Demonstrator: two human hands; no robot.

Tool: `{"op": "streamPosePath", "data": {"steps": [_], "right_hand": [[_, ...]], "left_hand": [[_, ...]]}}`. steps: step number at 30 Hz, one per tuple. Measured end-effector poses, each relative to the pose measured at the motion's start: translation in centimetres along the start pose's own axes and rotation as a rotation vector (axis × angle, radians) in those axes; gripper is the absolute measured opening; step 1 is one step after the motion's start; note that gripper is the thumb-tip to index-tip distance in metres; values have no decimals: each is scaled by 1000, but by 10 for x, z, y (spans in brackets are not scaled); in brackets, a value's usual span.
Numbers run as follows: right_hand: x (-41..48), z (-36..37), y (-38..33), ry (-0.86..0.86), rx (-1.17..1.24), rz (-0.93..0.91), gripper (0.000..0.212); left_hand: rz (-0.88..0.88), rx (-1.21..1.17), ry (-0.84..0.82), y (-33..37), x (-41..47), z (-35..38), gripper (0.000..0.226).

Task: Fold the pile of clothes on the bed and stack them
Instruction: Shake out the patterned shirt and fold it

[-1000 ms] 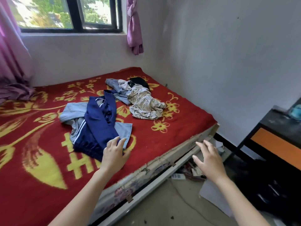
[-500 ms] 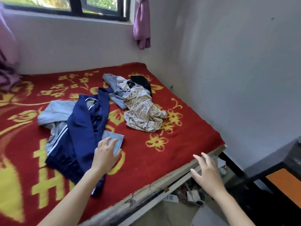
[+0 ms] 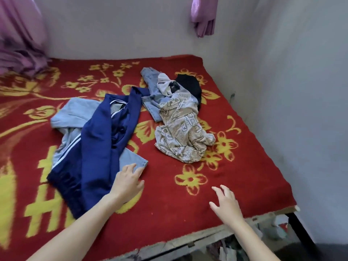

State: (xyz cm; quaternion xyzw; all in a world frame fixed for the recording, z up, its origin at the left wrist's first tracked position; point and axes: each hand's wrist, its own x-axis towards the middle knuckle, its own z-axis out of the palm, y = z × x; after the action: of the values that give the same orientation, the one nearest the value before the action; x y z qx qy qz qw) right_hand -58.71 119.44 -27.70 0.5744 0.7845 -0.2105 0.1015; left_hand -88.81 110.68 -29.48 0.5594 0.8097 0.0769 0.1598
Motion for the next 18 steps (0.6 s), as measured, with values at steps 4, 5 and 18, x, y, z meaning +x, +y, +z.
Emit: {"op": "streamPosePath", "data": {"steps": [4,5,18], "right_hand": [[86,-9,-2,-75,-117,-161,56],[107,-9,-3,-103,-138,-193,56],[271,52,-11,-377,-382,-356,56]], "left_hand": [[-104,110,-11,-7,27,8,54],[-148,105,-1,-5,34,14,55],[-389,39,-109,-4,92,41,45]]}}
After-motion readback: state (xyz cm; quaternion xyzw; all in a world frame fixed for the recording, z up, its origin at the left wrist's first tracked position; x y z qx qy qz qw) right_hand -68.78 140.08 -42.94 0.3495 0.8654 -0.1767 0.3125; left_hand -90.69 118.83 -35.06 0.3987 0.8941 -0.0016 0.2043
